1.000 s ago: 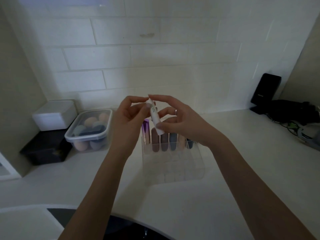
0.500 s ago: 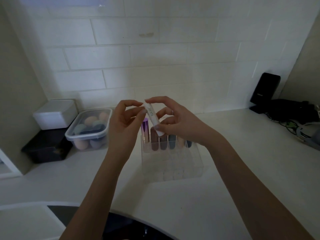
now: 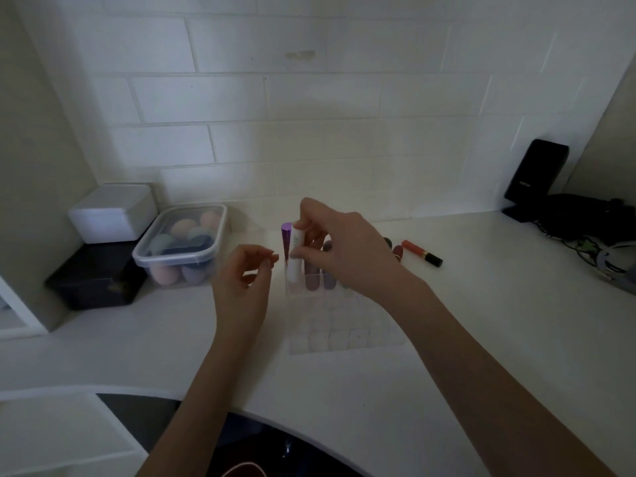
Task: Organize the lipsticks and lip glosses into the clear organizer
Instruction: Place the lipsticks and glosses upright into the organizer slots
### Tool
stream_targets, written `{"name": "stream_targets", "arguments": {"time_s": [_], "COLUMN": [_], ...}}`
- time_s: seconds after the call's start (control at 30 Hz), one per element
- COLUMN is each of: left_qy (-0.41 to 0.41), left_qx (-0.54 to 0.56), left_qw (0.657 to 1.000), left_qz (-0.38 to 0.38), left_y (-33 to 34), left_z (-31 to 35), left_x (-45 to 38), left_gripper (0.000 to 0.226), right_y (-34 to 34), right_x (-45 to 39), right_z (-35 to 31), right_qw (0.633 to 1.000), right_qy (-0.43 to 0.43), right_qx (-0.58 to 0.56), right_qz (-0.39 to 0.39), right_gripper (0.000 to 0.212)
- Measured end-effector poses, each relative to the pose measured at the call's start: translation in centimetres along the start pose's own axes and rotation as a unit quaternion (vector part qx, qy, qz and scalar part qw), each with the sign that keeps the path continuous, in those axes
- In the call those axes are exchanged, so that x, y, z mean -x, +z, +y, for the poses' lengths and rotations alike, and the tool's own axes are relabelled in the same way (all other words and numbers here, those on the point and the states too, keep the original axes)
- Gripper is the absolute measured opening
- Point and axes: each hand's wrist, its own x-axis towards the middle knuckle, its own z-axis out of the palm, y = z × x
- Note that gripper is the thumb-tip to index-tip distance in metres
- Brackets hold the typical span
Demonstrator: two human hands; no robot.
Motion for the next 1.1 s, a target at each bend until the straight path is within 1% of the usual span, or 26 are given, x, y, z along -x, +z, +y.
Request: {"name": "stream_targets", "arguments": {"time_s": [0.07, 0.13, 0.2, 0.3, 0.37, 0.43, 0.5, 0.57, 0.63, 0.7, 0.73, 0.8, 0.87, 0.93, 1.0, 1.03, 1.07, 1.1], "left_qy": [-0.014, -0.031, -0.046, -0.060, -0.061, -0.056, -0.049, -0.048, -0.051, -0.055, -0.057, -0.057, -0.065, -0.060, -0.057, -0.061, -0.069, -0.090], "left_qx": [-0.007, -0.028, -0.054, -0.071, -0.061, -0.054, -0.076, -0.097, -0.107, -0.100, -0.093, -0.079, -0.069, -0.076, -0.092, -0.087, -0.065, -0.019], "left_qw": [1.000, 0.999, 0.997, 0.990, 0.982, 0.971, 0.957, 0.940, 0.929, 0.923, 0.919, 0.910, 0.907, 0.915, 0.925, 0.931, 0.939, 0.948], "left_qz": [-0.009, -0.019, -0.039, -0.102, -0.167, -0.225, -0.277, -0.322, -0.350, -0.367, -0.378, -0.402, -0.411, -0.392, -0.365, -0.349, -0.329, -0.304], "left_y": [0.0, -0.1, -0.2, -0.1, 0.2, 0.5, 0.7, 0.9, 1.2, 1.6, 1.7, 1.9, 2.2, 2.6, 3.1, 3.2, 3.4, 3.4], "left_z": [-0.5, -1.2, -1.9, -2.6, -2.7, -2.5, -2.3, -2.3, -2.2, -2.0, -2.0, -2.0, -2.1, -2.6, -2.8, -2.9, -2.9, -2.9], "left_x": [-0.3, -0.7, -0.9, -0.9, -0.9, -1.1, -1.5, -1.8, -2.0, -2.4, -2.8, -3.4, -3.8, -4.0, -4.0, -3.9, -4.0, -4.0], "left_gripper": [0.022, 0.022, 0.024, 0.028, 0.022, 0.026, 0.025, 0.025, 0.036, 0.047, 0.047, 0.042, 0.033, 0.038, 0.049, 0.050, 0.047, 0.038], "right_y": [-0.1, -0.4, -0.4, 0.5, 0.8, 0.1, -1.3, -3.1, -4.3, -4.9, -4.9, -4.4, -3.5, -2.7, -2.0, -1.7, -1.5, -1.4], "right_x": [-0.1, -0.1, 0.0, 0.3, 0.4, 0.2, -0.2, -0.3, -0.1, 0.6, 1.1, 2.2, 3.2, 3.6, 3.9, 4.0, 4.2, 4.3], "right_z": [-0.4, -0.7, -0.8, -0.8, -0.9, -0.6, 0.1, 1.5, 3.9, 6.8, 8.3, 10.9, 12.4, 13.0, 13.3, 13.4, 13.4, 13.6], "right_qw": [0.998, 0.996, 0.995, 0.988, 0.988, 0.993, 0.999, 0.998, 0.990, 0.980, 0.974, 0.961, 0.947, 0.943, 0.936, 0.932, 0.931, 0.931], "right_qy": [-0.029, -0.044, -0.033, 0.019, 0.021, -0.009, -0.005, 0.024, 0.073, 0.141, 0.184, 0.262, 0.309, 0.320, 0.324, 0.326, 0.327, 0.329], "right_qx": [0.063, 0.078, 0.086, 0.119, 0.109, 0.084, 0.046, 0.005, -0.001, 0.007, 0.015, 0.060, 0.088, 0.090, 0.124, 0.139, 0.144, 0.145], "right_qz": [-0.005, -0.015, -0.036, -0.100, -0.110, -0.078, -0.023, 0.051, 0.120, 0.144, 0.129, 0.067, 0.015, -0.023, -0.060, -0.070, -0.072, -0.068], "right_gripper": [0.040, 0.040, 0.035, 0.026, 0.020, 0.015, 0.016, 0.015, 0.016, 0.015, 0.014, 0.018, 0.026, 0.031, 0.031, 0.031, 0.032, 0.033]}}
